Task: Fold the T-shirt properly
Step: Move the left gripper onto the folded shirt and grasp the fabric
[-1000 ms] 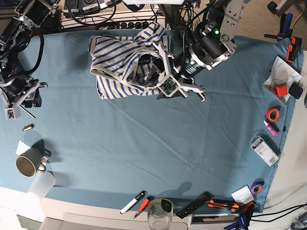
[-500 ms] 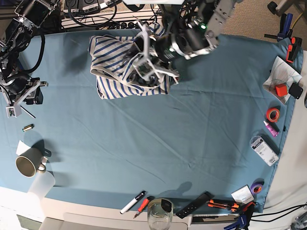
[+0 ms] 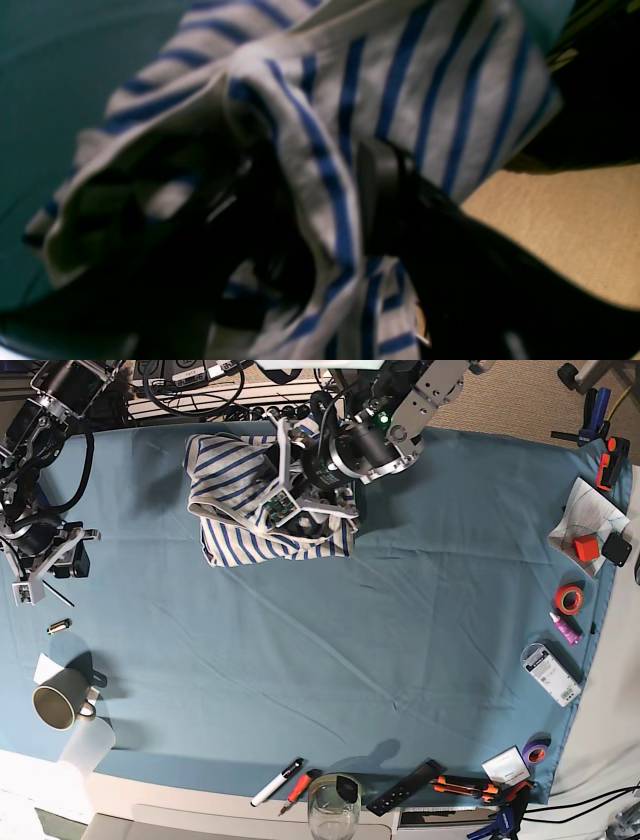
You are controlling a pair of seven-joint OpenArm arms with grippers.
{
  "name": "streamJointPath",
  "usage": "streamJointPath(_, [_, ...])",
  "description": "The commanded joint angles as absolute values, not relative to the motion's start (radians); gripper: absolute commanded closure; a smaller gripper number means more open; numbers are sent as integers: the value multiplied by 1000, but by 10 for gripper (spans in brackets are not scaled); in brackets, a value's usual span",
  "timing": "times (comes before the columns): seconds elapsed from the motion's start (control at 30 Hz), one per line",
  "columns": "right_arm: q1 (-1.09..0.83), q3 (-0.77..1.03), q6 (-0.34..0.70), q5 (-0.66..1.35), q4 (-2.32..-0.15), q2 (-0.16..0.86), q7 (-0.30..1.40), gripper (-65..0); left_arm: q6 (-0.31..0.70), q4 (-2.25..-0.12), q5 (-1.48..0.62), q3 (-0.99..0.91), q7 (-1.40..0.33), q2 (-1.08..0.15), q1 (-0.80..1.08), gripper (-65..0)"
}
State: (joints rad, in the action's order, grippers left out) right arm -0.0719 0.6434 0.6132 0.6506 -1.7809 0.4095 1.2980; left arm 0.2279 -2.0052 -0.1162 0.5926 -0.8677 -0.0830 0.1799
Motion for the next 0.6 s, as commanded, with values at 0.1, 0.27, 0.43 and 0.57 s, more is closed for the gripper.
streamJointPath(0.1, [-58,649,611,657,-1795,432,1270,-205,218,-2025,-123,593,-855,-75,155,-65])
streamJointPath(0.27, [-58,649,611,657,-1795,432,1232,-205,218,-2052,-122,592,-920,-76,152,0])
streamJointPath(0.43, [-58,649,611,657,-1794,432,1222,-205,218,-2112,-122,592,-966,-84,180,0])
streamJointPath(0.57, [-58,649,611,658,-1791,429,1218,-205,237,-2214,-88,590,-973,-84,248,0])
